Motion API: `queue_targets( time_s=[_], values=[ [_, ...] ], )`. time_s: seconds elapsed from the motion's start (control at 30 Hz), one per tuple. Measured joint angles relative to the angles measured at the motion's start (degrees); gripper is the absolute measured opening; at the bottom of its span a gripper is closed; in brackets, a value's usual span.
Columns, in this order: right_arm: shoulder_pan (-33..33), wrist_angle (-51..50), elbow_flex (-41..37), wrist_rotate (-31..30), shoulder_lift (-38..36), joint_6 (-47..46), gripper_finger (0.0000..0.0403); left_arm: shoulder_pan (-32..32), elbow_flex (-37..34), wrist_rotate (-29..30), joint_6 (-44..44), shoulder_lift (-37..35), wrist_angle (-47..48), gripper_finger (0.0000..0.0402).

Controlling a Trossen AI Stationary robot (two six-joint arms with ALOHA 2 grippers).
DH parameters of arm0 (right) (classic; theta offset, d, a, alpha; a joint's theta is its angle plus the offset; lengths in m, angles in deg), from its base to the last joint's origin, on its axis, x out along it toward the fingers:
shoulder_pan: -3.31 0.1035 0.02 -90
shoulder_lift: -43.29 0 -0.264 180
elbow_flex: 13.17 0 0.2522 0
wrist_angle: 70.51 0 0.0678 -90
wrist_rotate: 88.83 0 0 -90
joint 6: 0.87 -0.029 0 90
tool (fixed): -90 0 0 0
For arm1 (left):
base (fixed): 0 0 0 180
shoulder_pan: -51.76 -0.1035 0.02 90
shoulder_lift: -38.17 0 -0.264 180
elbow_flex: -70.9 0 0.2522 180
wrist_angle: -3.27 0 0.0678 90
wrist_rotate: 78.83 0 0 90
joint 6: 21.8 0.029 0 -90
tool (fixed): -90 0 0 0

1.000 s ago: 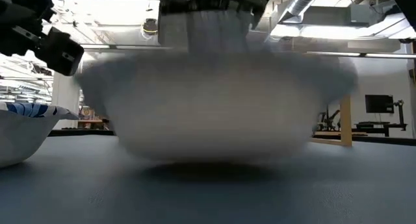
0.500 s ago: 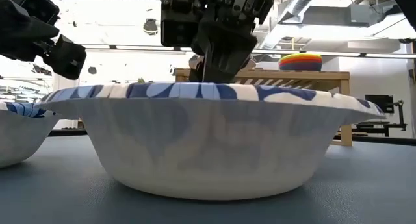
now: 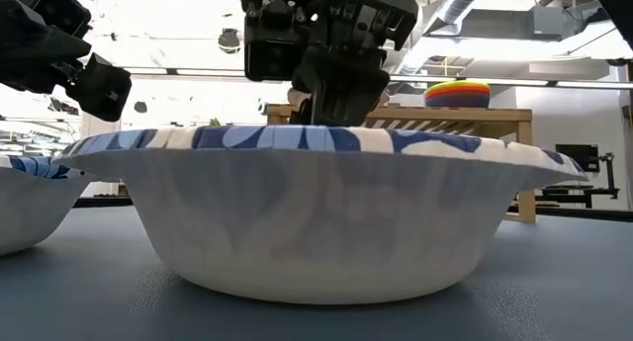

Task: Place and stack bowls onto a shelf
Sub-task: Stack the white bowl on top of the white bowl on the shelf

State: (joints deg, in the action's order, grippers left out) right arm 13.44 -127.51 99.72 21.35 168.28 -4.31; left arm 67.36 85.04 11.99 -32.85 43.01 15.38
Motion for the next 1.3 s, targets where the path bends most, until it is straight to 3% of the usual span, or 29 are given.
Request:
queue_targets(
  time_s=[0.3,0.67,1.07,1.3],
  values=[
    [0.0,0.0,0.0,-0.6,0.0,0.0,0.0128,0.0,0.0,0.0,-0.1,0.0,0.0,0.0197],
    [0.0,-0.2,0.0,-0.7,0.0,0.2,0.0019,0.0,0.0,0.0,-0.2,0.0,0.0,0.0197],
    [-1.7,-7.5,0.0,-3.8,-2.4,0.3,0.0016,0.0,0.0,0.0,-1.5,0.0,0.0,0.0197],
    [-4.6,-12.5,0.0,-3.9,-8.4,1.4,0.0016,0.0,0.0,0.0,-2.3,0.0,0.0,0.0197]
  ],
)
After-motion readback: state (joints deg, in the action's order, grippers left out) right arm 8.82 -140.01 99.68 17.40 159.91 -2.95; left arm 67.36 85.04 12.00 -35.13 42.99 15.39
